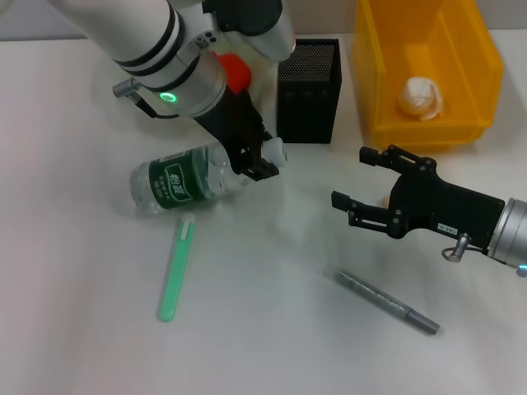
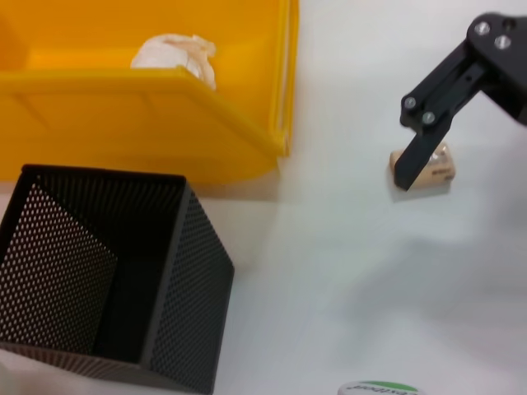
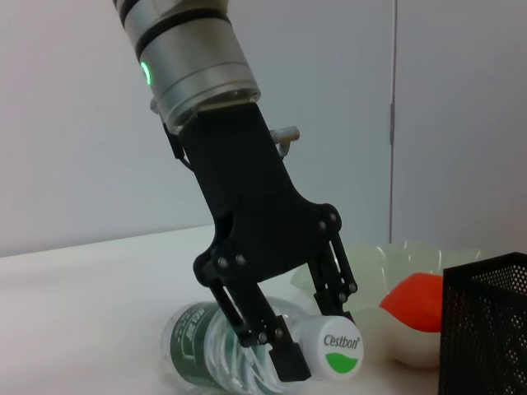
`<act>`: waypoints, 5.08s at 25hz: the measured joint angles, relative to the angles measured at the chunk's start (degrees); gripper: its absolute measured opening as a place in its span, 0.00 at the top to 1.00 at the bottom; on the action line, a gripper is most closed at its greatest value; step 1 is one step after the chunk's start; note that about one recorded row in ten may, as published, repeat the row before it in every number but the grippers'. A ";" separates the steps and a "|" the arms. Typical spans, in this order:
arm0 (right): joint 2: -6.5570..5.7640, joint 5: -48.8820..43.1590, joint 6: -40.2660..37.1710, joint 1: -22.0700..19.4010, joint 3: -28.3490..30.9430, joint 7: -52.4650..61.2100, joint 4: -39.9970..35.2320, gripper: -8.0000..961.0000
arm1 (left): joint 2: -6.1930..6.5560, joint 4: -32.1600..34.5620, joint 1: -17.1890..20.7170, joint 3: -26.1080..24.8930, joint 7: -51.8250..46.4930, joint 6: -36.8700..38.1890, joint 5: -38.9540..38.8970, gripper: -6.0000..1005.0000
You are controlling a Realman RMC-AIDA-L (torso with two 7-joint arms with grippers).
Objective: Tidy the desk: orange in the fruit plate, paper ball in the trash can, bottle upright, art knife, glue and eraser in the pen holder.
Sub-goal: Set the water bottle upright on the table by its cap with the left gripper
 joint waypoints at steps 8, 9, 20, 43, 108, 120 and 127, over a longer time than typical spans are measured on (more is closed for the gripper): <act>-0.01 -0.01 0.00 0.13 -0.15 0.00 -0.19 0.14 | 0.14 4.69 2.84 -1.24 -0.03 1.30 -1.51 0.56; -0.01 -0.01 0.00 0.13 -0.15 0.00 -0.19 0.14 | 0.15 4.91 2.96 -1.68 -0.03 1.52 -1.53 0.56; -0.01 -0.01 0.00 0.14 -0.24 0.26 -0.70 0.14 | 0.31 5.30 3.27 -9.10 1.70 5.09 -2.82 0.56; -0.01 0.00 0.01 0.18 -0.23 0.34 -0.70 0.14 | 0.52 5.89 5.51 -18.38 4.91 8.72 -6.98 0.56; 0.00 -0.17 -3.07 -0.19 -1.26 1.21 -0.91 0.14 | 3.08 3.12 24.20 -28.76 24.78 11.87 -37.24 0.56; -0.31 -0.63 -3.25 -0.54 -4.91 2.88 -1.12 0.14 | 4.12 3.24 25.96 -29.80 24.95 12.05 -37.24 0.55; -0.36 -2.10 -3.30 -1.00 -4.98 2.90 -1.16 0.14 | 4.31 3.35 27.18 -30.55 25.37 12.09 -37.81 0.55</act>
